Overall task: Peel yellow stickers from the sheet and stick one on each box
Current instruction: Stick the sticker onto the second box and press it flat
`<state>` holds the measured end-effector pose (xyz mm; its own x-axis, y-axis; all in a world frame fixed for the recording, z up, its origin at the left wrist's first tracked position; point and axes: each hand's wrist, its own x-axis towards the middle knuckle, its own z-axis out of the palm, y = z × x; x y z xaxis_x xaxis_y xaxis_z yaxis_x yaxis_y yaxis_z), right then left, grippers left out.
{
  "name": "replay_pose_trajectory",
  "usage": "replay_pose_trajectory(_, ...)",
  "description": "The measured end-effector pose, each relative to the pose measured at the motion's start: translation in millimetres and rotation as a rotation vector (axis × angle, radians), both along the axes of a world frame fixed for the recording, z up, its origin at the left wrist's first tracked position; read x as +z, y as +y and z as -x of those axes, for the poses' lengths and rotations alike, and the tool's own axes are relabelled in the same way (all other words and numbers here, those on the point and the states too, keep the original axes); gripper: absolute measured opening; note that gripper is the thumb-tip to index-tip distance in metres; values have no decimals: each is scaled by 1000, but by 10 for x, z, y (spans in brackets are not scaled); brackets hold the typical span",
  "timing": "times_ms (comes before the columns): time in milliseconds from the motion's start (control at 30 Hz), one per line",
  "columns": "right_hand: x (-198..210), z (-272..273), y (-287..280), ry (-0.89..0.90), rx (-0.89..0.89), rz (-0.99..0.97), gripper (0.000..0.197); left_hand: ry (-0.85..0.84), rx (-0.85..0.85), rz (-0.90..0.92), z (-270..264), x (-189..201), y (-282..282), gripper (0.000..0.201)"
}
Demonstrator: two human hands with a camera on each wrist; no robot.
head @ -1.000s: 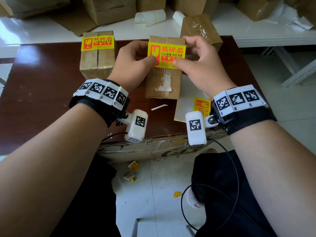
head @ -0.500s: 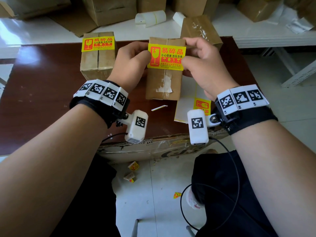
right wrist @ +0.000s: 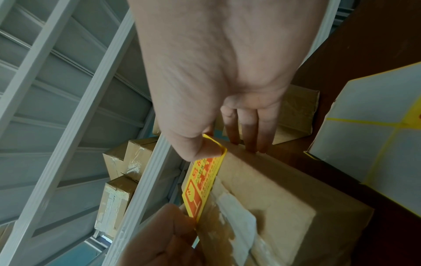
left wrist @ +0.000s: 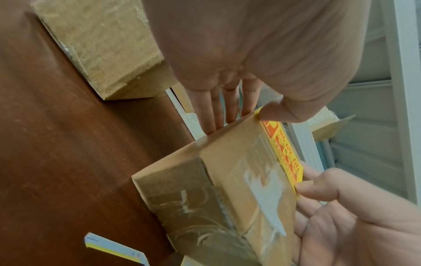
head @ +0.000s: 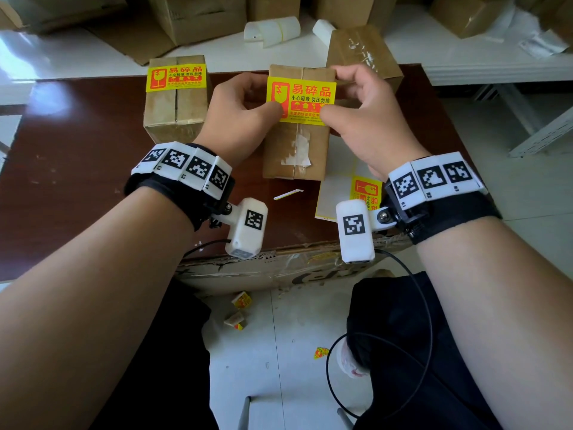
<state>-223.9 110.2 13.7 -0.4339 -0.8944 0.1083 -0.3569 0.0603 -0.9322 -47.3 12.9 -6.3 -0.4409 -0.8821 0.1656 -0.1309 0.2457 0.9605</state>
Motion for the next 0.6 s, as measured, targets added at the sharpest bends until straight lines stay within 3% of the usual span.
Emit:
replay_pose_trajectory(167, -3, 36, -8, -37, 13, -5, 43, 12, 18, -81, -4, 8, -9, 40)
replay_pose_trajectory(267, -6, 29, -28, -93, 21, 13, 38, 9, 6, -81, -3, 21, -3, 32)
replay_pose_trajectory(600, -20, 17, -12, -5, 20, 6, 50, -13, 3, -9, 4, 1, 20, 34)
